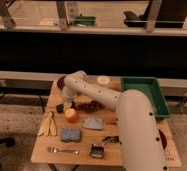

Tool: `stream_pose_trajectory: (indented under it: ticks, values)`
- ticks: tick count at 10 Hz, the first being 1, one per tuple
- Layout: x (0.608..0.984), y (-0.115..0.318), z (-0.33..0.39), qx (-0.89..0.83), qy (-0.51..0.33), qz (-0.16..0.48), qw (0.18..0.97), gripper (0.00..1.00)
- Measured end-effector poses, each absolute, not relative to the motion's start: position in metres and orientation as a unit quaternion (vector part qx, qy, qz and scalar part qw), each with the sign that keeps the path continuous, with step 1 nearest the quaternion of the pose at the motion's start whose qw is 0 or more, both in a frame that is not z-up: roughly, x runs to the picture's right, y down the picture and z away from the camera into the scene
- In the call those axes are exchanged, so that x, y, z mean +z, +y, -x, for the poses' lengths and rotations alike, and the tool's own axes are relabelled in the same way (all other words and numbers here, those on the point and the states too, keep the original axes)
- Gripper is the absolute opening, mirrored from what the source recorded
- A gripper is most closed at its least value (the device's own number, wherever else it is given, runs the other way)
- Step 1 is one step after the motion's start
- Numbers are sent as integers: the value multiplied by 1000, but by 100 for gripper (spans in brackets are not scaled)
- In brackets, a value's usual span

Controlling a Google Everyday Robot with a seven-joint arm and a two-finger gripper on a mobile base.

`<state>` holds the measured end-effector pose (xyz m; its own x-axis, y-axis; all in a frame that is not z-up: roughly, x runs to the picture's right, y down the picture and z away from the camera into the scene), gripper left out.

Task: Place eraser in table surface

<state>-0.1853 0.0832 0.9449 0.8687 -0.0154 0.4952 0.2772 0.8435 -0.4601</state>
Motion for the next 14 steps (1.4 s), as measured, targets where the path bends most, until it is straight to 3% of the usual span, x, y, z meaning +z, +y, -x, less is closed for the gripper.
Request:
stream_pose_trajectory:
  ticks: [3, 6, 12, 14]
  values:
    - [945, 83, 186, -79, -244, 269, 928, 0]
    - [938, 81, 187, -88, -248, 256, 930, 0]
    - [837, 37, 206, -147, -277, 188, 931, 0]
    - [820, 29, 211, -158, -286, 172, 929, 0]
